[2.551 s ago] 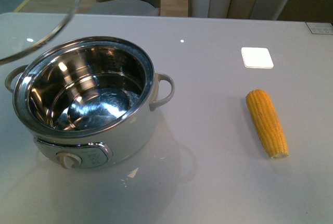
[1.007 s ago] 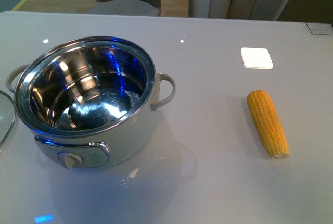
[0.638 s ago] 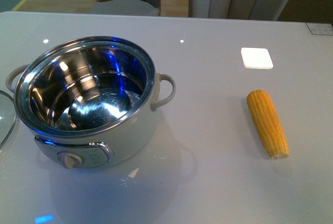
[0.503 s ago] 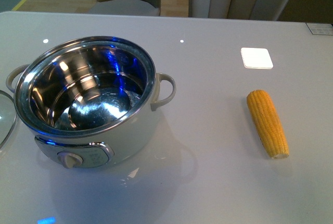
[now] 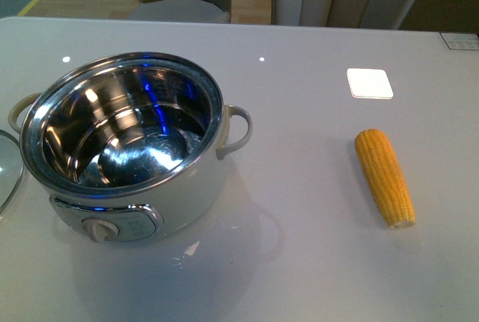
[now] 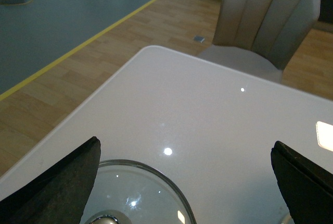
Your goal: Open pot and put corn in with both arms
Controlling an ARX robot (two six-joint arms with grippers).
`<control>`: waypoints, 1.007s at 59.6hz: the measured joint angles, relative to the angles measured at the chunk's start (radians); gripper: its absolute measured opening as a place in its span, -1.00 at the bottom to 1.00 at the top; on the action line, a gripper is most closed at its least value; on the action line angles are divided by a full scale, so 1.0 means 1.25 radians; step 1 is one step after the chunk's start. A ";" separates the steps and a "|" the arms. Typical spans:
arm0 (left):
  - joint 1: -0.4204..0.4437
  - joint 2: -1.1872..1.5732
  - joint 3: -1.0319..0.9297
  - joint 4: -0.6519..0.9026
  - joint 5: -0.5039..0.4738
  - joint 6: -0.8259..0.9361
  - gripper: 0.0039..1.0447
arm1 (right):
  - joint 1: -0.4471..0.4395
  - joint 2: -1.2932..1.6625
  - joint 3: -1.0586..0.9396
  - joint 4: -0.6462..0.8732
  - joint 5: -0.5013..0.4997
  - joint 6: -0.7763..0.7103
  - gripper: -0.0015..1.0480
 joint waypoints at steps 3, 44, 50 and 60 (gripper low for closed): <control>-0.005 -0.061 -0.028 -0.023 -0.003 -0.015 0.87 | 0.000 0.000 0.000 0.000 0.000 0.000 0.83; -0.123 -0.929 -0.316 -0.622 -0.040 -0.067 0.87 | 0.000 0.000 0.000 0.000 0.000 0.000 0.83; -0.123 -1.028 -0.333 -0.706 -0.049 -0.068 0.87 | 0.000 0.000 0.000 0.000 0.000 0.000 0.83; -0.172 -1.081 -0.335 -0.719 -0.124 -0.045 0.87 | 0.000 0.000 0.000 0.000 0.000 0.000 0.83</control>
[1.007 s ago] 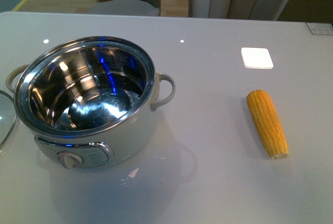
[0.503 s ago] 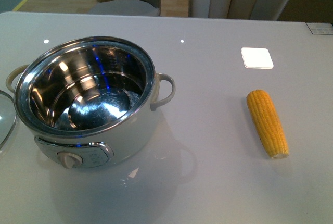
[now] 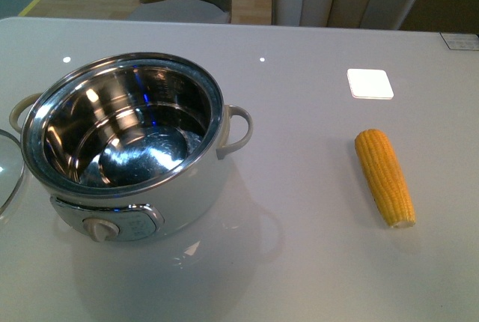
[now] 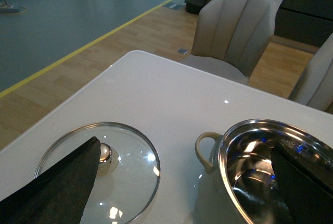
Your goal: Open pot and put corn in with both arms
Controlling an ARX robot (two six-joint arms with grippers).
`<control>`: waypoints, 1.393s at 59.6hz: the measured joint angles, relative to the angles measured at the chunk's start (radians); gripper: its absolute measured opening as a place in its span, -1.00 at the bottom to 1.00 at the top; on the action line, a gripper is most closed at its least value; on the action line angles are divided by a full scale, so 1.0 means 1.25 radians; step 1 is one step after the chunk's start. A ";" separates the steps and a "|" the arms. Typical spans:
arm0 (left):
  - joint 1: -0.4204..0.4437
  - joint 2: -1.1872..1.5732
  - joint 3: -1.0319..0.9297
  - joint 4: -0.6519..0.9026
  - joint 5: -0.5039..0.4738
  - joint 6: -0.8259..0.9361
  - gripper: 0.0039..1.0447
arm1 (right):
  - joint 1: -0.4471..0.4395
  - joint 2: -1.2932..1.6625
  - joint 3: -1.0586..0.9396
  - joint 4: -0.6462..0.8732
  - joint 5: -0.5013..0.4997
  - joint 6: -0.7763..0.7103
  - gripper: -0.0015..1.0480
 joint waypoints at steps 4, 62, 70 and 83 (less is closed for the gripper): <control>-0.004 0.009 0.000 0.001 0.000 0.005 0.87 | 0.000 0.000 0.000 0.000 0.000 0.000 0.83; -0.119 -0.339 0.001 -0.213 0.063 0.105 -0.94 | 0.000 0.000 0.000 0.000 0.000 0.000 0.83; -0.119 -0.339 0.001 -0.213 0.063 0.105 -0.87 | 0.000 0.000 0.000 0.000 0.000 0.000 0.83; -0.119 -0.339 0.001 -0.213 0.063 0.105 -0.11 | 0.000 0.000 0.000 0.000 0.000 0.000 0.83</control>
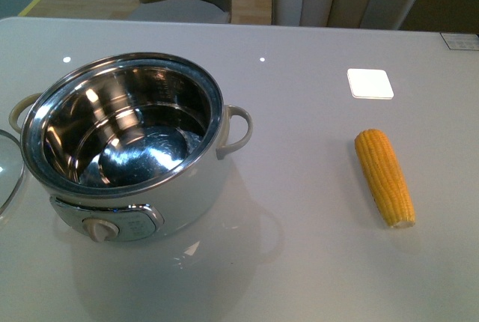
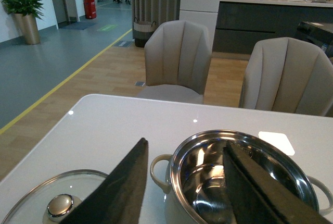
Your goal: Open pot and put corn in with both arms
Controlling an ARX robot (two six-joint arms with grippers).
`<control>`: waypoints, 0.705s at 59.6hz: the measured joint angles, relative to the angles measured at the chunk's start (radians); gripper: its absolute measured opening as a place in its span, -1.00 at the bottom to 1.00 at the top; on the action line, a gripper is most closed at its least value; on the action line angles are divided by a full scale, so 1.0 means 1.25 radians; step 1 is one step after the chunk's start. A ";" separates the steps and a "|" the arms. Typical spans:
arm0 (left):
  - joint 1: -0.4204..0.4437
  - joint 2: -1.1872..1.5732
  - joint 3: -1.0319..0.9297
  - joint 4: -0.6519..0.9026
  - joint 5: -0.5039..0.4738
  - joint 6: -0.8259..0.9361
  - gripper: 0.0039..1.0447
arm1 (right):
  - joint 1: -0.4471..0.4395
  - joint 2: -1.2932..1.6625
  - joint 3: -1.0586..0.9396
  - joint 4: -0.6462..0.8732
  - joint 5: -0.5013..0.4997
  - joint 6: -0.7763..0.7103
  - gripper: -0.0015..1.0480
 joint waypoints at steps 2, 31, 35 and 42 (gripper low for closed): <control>0.000 0.000 0.000 0.000 0.000 0.000 0.02 | 0.000 0.000 0.000 0.000 0.000 0.000 0.83; 0.000 -0.001 0.000 0.000 0.000 0.002 0.87 | -0.011 0.235 0.134 -0.357 -0.063 0.078 0.83; 0.000 -0.001 0.000 0.000 0.000 0.002 0.87 | -0.006 0.317 0.139 -0.395 -0.064 0.091 0.83; 0.000 -0.001 0.000 0.000 0.000 0.002 0.87 | 0.002 0.457 0.149 -0.291 -0.076 0.094 0.83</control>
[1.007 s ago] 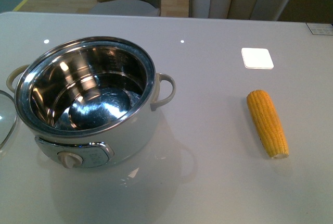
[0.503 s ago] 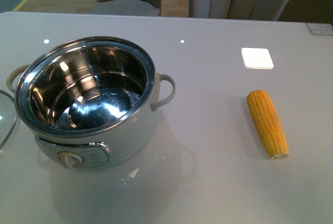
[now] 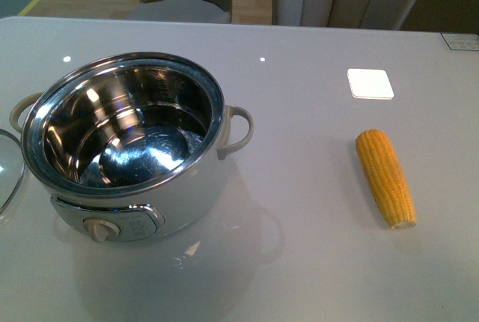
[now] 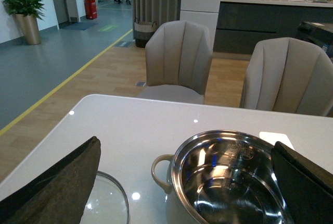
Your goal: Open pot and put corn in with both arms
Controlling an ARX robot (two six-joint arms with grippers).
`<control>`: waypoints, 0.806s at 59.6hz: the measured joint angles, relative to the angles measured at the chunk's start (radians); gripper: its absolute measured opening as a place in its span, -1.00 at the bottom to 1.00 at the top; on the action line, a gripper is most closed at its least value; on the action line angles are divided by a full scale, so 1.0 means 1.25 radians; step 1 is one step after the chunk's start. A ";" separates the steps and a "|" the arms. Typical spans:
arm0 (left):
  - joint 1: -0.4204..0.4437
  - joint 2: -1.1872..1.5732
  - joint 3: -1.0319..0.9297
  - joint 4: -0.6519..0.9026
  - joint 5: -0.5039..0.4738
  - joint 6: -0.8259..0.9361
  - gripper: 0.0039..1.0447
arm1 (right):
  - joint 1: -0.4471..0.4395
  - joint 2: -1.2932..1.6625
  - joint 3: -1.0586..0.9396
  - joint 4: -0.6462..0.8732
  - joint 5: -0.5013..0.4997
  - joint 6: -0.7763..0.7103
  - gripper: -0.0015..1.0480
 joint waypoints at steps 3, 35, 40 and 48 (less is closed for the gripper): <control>0.000 0.000 0.000 0.000 0.000 0.000 0.87 | 0.010 0.079 0.010 0.064 0.005 -0.001 0.83; 0.000 0.000 0.000 0.000 0.000 0.000 0.87 | 0.107 1.038 0.321 0.574 0.103 -0.089 0.83; 0.000 0.000 0.000 0.000 0.000 0.000 0.87 | 0.115 1.108 0.374 0.580 0.106 -0.088 0.83; 0.000 0.000 0.000 0.000 0.000 0.000 0.87 | 0.126 1.183 0.438 0.571 0.107 -0.087 0.83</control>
